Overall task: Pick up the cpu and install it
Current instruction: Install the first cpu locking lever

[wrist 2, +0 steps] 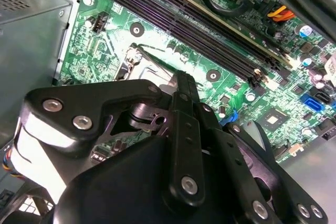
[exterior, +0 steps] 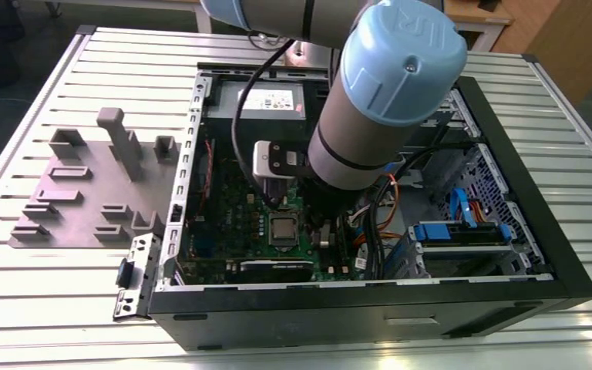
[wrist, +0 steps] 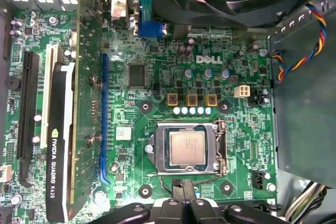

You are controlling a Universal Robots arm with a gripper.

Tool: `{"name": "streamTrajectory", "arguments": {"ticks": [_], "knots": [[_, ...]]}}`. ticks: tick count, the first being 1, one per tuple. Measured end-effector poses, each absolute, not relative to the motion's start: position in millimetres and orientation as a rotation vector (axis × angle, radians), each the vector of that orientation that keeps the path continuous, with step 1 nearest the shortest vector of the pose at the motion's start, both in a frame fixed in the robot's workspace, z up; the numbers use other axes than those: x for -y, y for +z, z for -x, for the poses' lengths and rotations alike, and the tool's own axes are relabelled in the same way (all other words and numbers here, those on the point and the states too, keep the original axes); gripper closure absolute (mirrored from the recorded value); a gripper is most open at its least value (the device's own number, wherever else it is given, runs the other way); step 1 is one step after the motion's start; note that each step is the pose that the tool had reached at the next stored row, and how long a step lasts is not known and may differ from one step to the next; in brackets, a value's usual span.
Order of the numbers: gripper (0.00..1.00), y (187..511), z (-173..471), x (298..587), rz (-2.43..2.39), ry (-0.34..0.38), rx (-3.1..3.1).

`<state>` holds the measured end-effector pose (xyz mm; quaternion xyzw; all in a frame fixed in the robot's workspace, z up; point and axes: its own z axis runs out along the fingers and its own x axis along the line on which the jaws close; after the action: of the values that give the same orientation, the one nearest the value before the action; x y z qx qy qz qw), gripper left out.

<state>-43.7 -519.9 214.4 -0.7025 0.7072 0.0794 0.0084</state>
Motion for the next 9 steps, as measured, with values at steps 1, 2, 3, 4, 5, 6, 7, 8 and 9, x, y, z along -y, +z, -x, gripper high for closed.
{"name": "streamTrajectory", "arguments": {"ticks": [1,2,3,4,5,6,7,8,9], "knots": [[0.89,214.1,43.7,520.1,2.195,0.248,-2.21],[0.89,213.9,43.6,520.2,2.195,0.248,-2.21],[0.89,213.9,43.6,520.5,2.195,0.248,-2.21],[0.89,213.8,43.6,521.0,2.195,0.248,-2.21],[0.89,213.9,43.9,522.6,2.195,0.248,-2.21],[0.89,213.8,44.2,523.4,2.195,0.248,-2.21],[0.89,213.9,44.5,524.2,2.195,0.248,-2.21],[0.89,213.9,44.7,524.7,2.196,0.248,-2.21],[0.89,213.9,44.9,525.0,2.195,0.248,-2.21]]}}
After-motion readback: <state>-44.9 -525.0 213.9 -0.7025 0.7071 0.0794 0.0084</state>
